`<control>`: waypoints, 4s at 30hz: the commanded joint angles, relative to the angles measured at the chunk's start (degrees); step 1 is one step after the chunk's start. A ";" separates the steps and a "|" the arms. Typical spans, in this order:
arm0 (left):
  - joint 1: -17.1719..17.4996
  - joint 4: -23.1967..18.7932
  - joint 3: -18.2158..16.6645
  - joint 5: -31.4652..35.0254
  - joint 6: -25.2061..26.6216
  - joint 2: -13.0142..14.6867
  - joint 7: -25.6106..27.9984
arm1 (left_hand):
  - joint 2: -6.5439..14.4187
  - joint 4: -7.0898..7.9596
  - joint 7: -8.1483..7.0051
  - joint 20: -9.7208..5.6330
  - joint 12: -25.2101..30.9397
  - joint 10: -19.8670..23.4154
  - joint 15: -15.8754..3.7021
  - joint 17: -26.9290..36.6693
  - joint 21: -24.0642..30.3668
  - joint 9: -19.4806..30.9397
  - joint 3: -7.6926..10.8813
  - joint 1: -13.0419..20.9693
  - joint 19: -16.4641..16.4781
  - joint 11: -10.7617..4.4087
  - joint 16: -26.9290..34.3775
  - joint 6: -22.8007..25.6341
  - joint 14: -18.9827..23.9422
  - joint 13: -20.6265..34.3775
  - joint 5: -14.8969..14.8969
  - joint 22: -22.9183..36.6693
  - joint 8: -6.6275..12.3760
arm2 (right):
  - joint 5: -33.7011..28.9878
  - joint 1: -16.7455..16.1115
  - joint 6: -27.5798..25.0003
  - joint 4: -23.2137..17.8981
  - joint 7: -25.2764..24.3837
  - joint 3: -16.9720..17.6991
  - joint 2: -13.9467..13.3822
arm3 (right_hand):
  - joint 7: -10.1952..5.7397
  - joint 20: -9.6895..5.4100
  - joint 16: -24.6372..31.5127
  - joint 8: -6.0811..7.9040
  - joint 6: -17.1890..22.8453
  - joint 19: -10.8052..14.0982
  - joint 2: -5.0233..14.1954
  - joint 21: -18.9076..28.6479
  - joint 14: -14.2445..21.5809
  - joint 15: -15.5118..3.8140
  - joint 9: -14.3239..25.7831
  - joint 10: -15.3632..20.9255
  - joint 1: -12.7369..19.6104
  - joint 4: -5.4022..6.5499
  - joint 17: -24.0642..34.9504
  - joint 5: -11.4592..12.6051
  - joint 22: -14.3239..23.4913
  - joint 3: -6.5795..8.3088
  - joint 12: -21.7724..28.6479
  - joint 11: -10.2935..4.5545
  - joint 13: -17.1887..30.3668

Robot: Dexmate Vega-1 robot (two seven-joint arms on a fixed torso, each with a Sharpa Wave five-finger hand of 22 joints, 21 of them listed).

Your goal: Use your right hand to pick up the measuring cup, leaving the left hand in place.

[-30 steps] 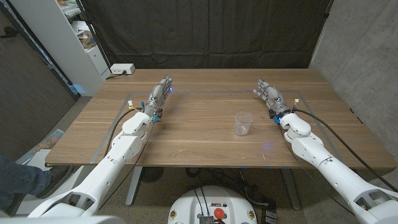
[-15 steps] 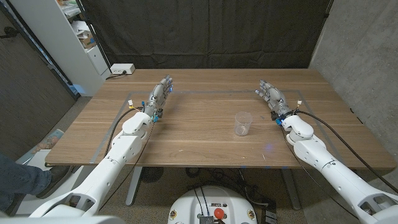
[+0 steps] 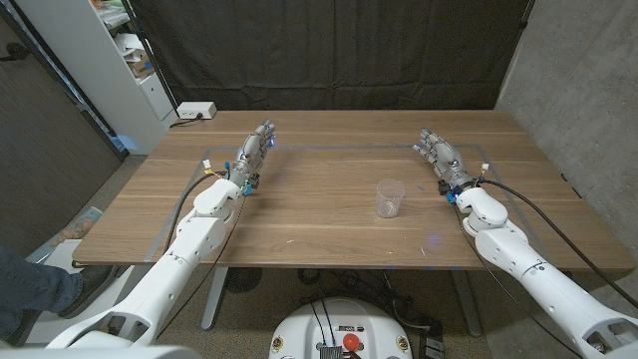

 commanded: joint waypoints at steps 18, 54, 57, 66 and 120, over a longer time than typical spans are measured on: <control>-0.30 -0.51 0.25 0.56 0.48 0.44 0.13 | 0.22 -0.50 0.05 -0.11 -0.13 0.49 -0.13 0.34 -0.02 0.20 0.26 0.58 -0.38 -0.10 0.10 0.46 0.11 0.30 -0.06 0.29 -0.29 | 0.35 -5.07 1.58 -3.58 -1.75 2.15 -2.39 | -0.08 0.06 0.14 0.28 0.39 -0.65 -0.37 0.22 0.05 0.22 0.17 0.26 0.39 -0.40 0.02 0.05 0.27 -0.33 0.25 -0.02 0.21; -2.65 2.66 1.04 0.75 0.31 -0.59 -2.16 | 0.37 -0.80 -0.10 -0.09 -0.35 0.52 -0.25 0.35 -0.07 0.21 0.21 0.58 -0.47 -0.05 -0.02 0.49 0.02 0.32 -0.16 0.30 -0.41 | -1.10 -8.33 4.10 -6.22 -3.27 3.02 -3.54 | -0.14 0.11 0.12 0.17 0.12 -0.96 -1.21 0.28 -0.03 0.36 0.17 0.10 0.30 -0.56 -0.02 0.13 0.27 -1.03 0.17 -0.16 0.22; -2.77 2.95 1.06 0.78 0.58 -0.65 -2.08 | 0.39 -0.82 -0.04 -0.10 -0.36 0.53 -0.21 0.35 -0.07 0.21 0.20 0.58 -0.47 -0.07 -0.03 0.49 0.00 0.32 -0.16 0.30 -0.42 | -1.32 -8.42 4.22 -6.42 -3.57 3.07 -3.57 | -0.17 0.10 0.11 0.17 0.10 -0.96 -1.32 0.29 -0.04 0.34 0.17 0.12 0.28 -0.58 -0.03 0.14 0.27 -1.11 0.18 -0.12 0.22; -2.55 2.25 0.98 0.92 0.23 -0.57 -2.08 | 0.43 -0.89 -0.07 -0.11 -0.40 0.56 -0.18 0.35 -0.07 0.21 0.19 0.57 -0.45 -0.21 -0.05 0.48 -0.04 0.32 -0.18 0.31 -0.44 | -2.06 -9.76 5.05 -7.47 -4.27 3.46 -4.16 | -0.22 0.10 0.14 0.20 0.18 -0.96 -1.45 0.33 0.01 0.38 0.18 0.14 0.29 -0.59 -0.03 0.20 0.28 -1.26 0.19 0.00 0.22; -4.79 5.69 1.51 1.43 -0.01 -1.35 -4.21 | 0.97 -1.27 -0.23 0.02 -0.44 1.03 -0.15 0.35 0.01 0.22 0.32 0.73 -0.22 -0.16 0.08 0.91 0.51 0.34 -0.30 0.31 -0.38 | -3.40 -16.54 4.69 -13.56 -7.57 4.59 -6.35 | -0.36 0.31 0.66 0.35 0.60 -0.73 -1.36 0.54 1.09 0.37 0.19 0.72 0.17 -0.33 0.11 0.47 0.28 -1.89 0.37 -0.04 0.24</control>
